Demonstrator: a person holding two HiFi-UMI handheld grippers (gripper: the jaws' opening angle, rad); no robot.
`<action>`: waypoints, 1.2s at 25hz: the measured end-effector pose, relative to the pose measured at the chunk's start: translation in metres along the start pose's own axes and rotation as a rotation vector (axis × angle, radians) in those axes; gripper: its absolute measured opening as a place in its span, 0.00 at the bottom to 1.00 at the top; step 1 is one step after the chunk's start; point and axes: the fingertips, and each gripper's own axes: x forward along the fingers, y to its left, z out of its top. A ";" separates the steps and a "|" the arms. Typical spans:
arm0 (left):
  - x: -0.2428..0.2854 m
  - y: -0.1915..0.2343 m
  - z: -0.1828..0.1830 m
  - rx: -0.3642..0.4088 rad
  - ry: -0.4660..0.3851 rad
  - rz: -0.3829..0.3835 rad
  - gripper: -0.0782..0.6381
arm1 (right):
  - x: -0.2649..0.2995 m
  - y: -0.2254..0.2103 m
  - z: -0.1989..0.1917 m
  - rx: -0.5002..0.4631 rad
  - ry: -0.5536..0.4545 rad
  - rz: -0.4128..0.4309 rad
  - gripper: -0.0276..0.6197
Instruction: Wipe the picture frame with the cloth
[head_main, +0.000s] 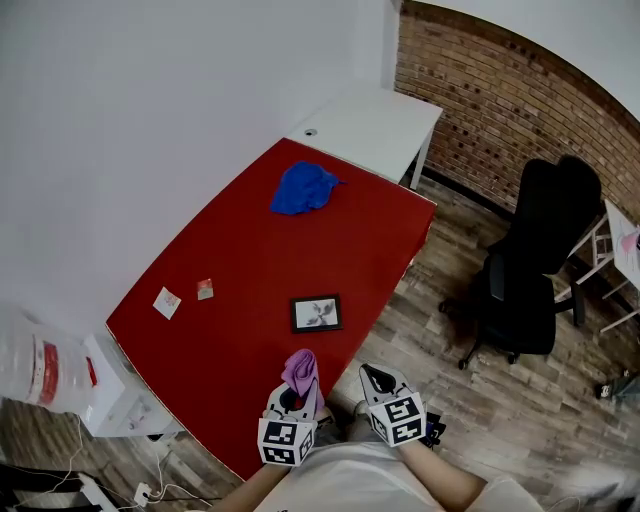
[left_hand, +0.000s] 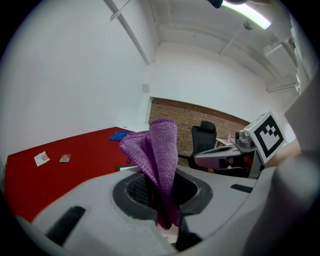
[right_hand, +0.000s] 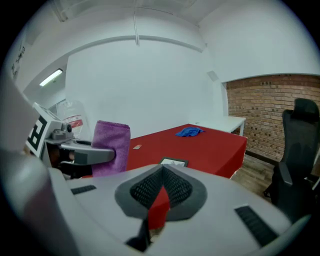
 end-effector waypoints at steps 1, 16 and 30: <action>0.004 0.002 0.002 -0.003 0.001 0.002 0.19 | 0.004 -0.003 0.002 0.000 0.004 0.002 0.05; 0.047 0.020 0.023 -0.023 0.013 0.043 0.19 | 0.046 -0.033 0.022 -0.016 0.041 0.065 0.05; 0.081 0.055 0.012 -0.025 0.062 0.071 0.19 | 0.090 -0.051 0.020 -0.003 0.070 0.069 0.05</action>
